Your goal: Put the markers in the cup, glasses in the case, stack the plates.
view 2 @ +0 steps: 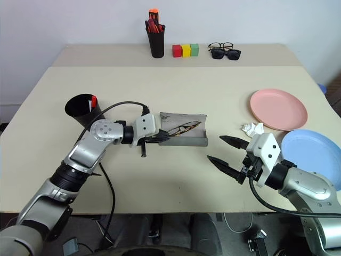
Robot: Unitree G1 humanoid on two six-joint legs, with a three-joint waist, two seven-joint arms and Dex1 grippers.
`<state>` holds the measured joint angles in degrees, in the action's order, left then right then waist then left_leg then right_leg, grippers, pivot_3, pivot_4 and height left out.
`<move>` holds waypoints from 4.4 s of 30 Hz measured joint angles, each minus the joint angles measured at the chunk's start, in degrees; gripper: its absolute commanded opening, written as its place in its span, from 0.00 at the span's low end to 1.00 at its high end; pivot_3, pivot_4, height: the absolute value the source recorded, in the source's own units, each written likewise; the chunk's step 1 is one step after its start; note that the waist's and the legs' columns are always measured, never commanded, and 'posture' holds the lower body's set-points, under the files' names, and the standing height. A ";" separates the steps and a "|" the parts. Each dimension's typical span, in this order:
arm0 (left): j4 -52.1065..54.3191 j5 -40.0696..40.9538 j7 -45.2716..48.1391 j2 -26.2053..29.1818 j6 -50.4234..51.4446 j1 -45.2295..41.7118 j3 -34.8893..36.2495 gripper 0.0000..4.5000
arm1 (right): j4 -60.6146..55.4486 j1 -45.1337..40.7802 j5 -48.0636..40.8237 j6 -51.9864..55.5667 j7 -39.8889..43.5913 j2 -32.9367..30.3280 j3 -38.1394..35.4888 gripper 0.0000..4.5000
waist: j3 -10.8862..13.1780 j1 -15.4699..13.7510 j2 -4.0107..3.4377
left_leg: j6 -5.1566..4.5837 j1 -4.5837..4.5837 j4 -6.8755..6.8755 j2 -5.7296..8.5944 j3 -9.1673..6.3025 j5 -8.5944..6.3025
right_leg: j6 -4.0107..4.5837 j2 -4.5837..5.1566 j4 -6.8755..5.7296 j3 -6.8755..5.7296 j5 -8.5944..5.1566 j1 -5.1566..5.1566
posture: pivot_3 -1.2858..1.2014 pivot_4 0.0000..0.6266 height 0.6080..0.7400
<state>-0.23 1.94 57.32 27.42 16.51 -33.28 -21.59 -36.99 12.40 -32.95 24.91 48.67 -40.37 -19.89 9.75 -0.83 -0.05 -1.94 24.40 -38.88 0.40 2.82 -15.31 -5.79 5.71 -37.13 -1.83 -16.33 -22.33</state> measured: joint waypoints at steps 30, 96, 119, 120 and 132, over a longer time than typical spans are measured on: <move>-21.67 -8.68 5.30 -0.96 -28.82 -12.87 -4.38 0.13 | 1.76 -2.38 0.22 -0.20 -1.65 0.00 3.19 0.76 | 0.01 0.04 0.01 | -0.06 0.03 -0.05 0.03 0.03 -0.03 | -0.01 -0.04 0.00 -0.02 0.01 -0.01 | 0.52 0.24 1.00; -18.57 -11.90 32.00 -5.55 5.85 -21.57 -4.82 0.13 | 2.25 1.62 -3.52 5.50 -13.01 0.49 -4.78 0.76 | 0.29 -0.26 0.43 | -0.20 0.21 -0.29 0.08 0.02 -0.11 | -0.22 0.03 -0.09 0.04 0.01 -0.06 | 0.52 0.24 1.00; -7.50 5.60 23.95 -11.20 -2.50 -11.86 -1.93 0.99 | 22.71 8.41 9.77 7.89 -17.82 -0.68 -14.09 0.76 | -0.01 -0.78 -0.06 | -0.24 0.06 -0.30 0.11 0.13 -0.13 | -0.21 -0.14 -0.08 0.08 0.00 0.03 | 0.52 0.24 1.00; -7.58 5.47 23.59 -11.25 -2.64 -11.86 -2.13 0.99 | 23.86 7.73 10.42 7.55 -17.85 -0.71 -13.57 0.76 | 0.00 -0.78 -0.05 | -0.24 0.06 -0.30 0.11 0.13 -0.13 | -0.21 -0.13 -0.08 0.09 0.00 0.02 | 0.52 0.24 1.00; -7.49 5.01 19.04 -11.42 -2.93 -11.89 -2.32 1.00 | 36.02 -0.51 16.44 0.88 -18.77 -2.10 -10.90 0.01 | -0.02 -0.87 -0.01 | -0.24 0.05 -0.31 0.12 0.14 -0.13 | -0.21 -0.14 -0.07 0.08 0.00 0.08 | 0.52 0.24 1.00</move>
<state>-7.72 6.95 76.37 16.00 13.58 -45.17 -23.91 -0.97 11.88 -16.51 25.80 29.90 -42.47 -30.79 9.73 -1.70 -0.06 -2.18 24.44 -39.18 0.52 2.96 -15.44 -6.00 5.57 -37.20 -1.75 -16.33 -22.25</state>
